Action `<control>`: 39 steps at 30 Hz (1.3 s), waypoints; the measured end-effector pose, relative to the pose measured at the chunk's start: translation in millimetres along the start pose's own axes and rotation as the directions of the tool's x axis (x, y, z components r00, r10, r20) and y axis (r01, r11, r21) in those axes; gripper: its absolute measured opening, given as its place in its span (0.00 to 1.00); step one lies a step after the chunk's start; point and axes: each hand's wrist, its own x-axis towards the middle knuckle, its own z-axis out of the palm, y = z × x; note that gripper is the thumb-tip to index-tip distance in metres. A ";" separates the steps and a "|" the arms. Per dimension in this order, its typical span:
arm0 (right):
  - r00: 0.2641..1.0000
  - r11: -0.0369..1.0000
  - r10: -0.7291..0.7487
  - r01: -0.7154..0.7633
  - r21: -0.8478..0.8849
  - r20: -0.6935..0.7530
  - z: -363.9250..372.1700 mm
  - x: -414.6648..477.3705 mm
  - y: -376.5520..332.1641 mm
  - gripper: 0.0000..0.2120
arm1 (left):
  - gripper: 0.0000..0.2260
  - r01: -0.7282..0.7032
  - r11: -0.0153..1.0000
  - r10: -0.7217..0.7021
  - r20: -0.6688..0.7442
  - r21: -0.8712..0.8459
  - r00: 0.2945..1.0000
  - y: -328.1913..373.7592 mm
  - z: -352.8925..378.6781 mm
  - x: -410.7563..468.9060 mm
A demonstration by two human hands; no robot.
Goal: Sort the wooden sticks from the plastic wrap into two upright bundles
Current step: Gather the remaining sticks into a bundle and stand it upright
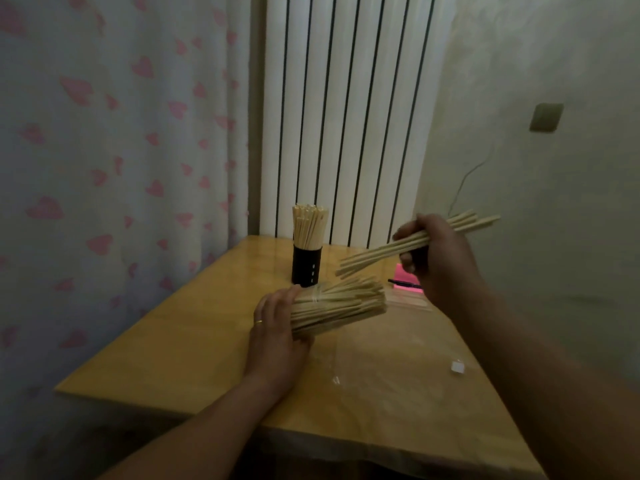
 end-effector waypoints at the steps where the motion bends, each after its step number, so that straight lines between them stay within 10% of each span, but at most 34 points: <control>1: 1.000 0.998 0.011 -0.011 -0.069 0.000 3.4 0.3 9.7 0.17 | 0.42 0.000 1.000 0.000 -0.005 -0.005 1.000 -0.2 -0.2 0.0; 13: 0.981 0.935 0.180 -0.146 -0.322 0.076 26.0 -6.9 63.4 0.10 | 0.42 -0.003 1.000 0.003 -0.007 -0.029 1.000 -0.1 -0.2 0.7; 22: 0.982 0.989 0.143 -0.145 -0.012 -0.125 9.3 -0.9 62.1 0.33 | 0.42 0.025 0.998 -0.026 -0.017 -0.053 1.000 -0.2 -1.6 0.1; 25: 0.982 0.962 -0.073 0.022 -0.274 -0.175 10.9 -5.9 57.1 0.22 | 0.42 0.047 0.997 -0.048 -0.021 -0.056 0.999 0.6 -1.4 0.6; 30: 0.961 0.743 -0.093 0.240 -0.624 0.259 35.5 -24.1 74.5 0.25 | 0.42 0.045 0.998 -0.046 -0.020 -0.054 0.999 0.7 -2.1 0.5; 33: 0.959 0.676 -0.129 0.271 -0.686 0.252 38.5 -21.2 83.2 0.31 | 0.42 0.059 0.996 -0.061 -0.029 -0.063 0.998 1.9 -3.3 0.5; 39: 0.950 0.548 -0.267 0.287 -0.786 0.161 38.7 -5.3 91.9 0.13 | 0.42 0.032 0.999 -0.033 -0.011 -0.038 0.999 2.7 -3.0 0.1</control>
